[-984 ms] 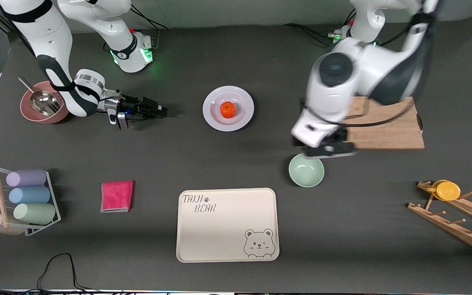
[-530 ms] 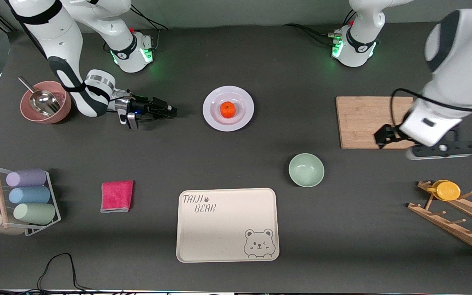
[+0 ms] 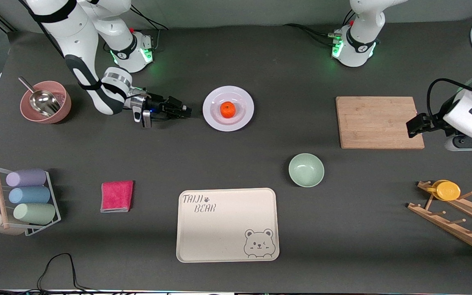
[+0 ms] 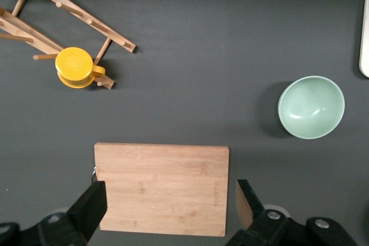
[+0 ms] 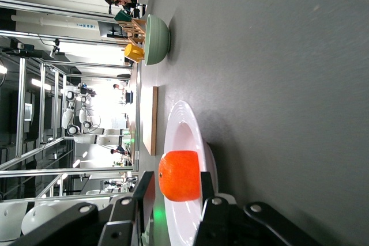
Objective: Place orange and plate with both arms
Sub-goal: 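Withdraw the left gripper while the right gripper approaches the plate rim, then grasp the white plate rim with the right gripper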
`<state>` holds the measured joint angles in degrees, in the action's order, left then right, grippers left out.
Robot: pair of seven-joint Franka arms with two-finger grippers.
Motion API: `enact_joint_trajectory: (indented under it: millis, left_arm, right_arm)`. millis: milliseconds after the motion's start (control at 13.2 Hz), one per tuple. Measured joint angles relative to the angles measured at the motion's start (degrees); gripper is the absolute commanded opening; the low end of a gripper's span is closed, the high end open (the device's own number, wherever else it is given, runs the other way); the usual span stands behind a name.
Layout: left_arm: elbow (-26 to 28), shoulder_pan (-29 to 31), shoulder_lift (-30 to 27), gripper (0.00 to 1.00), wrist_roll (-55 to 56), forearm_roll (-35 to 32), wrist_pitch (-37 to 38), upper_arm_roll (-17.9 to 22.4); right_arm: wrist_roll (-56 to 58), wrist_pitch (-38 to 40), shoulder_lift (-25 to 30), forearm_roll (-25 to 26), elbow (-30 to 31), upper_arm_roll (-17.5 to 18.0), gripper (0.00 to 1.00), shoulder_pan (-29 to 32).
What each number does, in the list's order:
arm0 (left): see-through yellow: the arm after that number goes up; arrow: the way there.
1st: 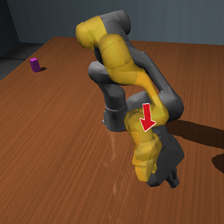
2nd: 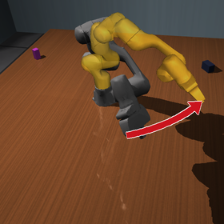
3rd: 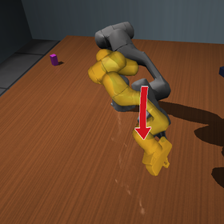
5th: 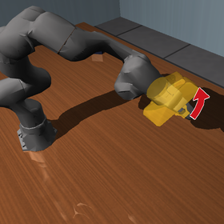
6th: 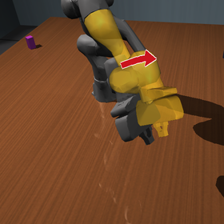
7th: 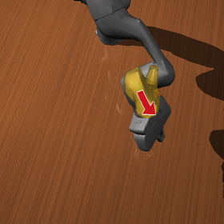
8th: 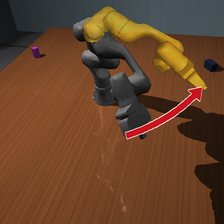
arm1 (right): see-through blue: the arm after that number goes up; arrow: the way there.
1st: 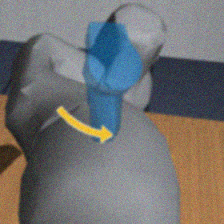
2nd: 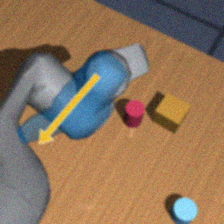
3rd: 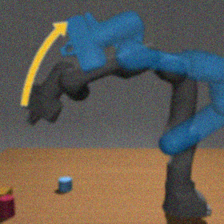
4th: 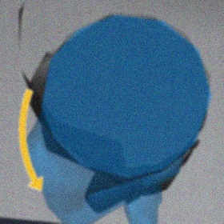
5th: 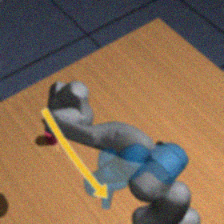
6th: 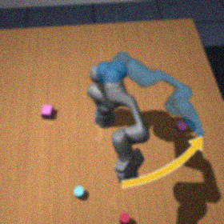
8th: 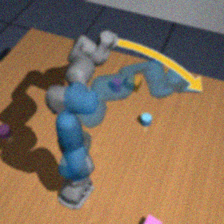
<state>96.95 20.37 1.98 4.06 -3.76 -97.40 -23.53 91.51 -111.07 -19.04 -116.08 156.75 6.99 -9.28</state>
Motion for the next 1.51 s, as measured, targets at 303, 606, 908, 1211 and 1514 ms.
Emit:
enact_joint_trajectory:
  millis: [303, 606, 908, 1211, 1514]
  left_arm:
    - [-0.1, 0.5, -1.4, 1.0, -4.2, 0.2, 5.4, 1.8]
    - [1.1, 0.3, -1.4, 1.0, -5.9, 0.7, 5.1, 1.3]
    - [2.6, 0.3, -1.4, 1.0, -6.5, 1.1, 4.2, 1.2]
    - [3.0, 0.3, -1.4, 1.0, -7.4, 1.1, 4.2, 1.2]
    - [3.1, 0.3, -1.4, 1.0, -7.8, 1.1, 4.3, 1.4]
  right_arm:
    - [4.1, -1.4, -2.8, -3.4, -1.7, 1.9, 0.38, -1.2]
    - [7.0, -1.4, -6.0, -5.9, -3.0, 2.0, 0.38, -1.7]
    - [7.5, -1.3, -6.9, -8.1, -4.0, 3.1, 0.38, -2.4]
    - [7.7, -1.3, -7.4, -10.2, -4.5, 5.0, 0.38, -2.4]
    - [7.8, -1.4, -8.2, -11.0, -5.2, 6.2, 0.16, -2.4]
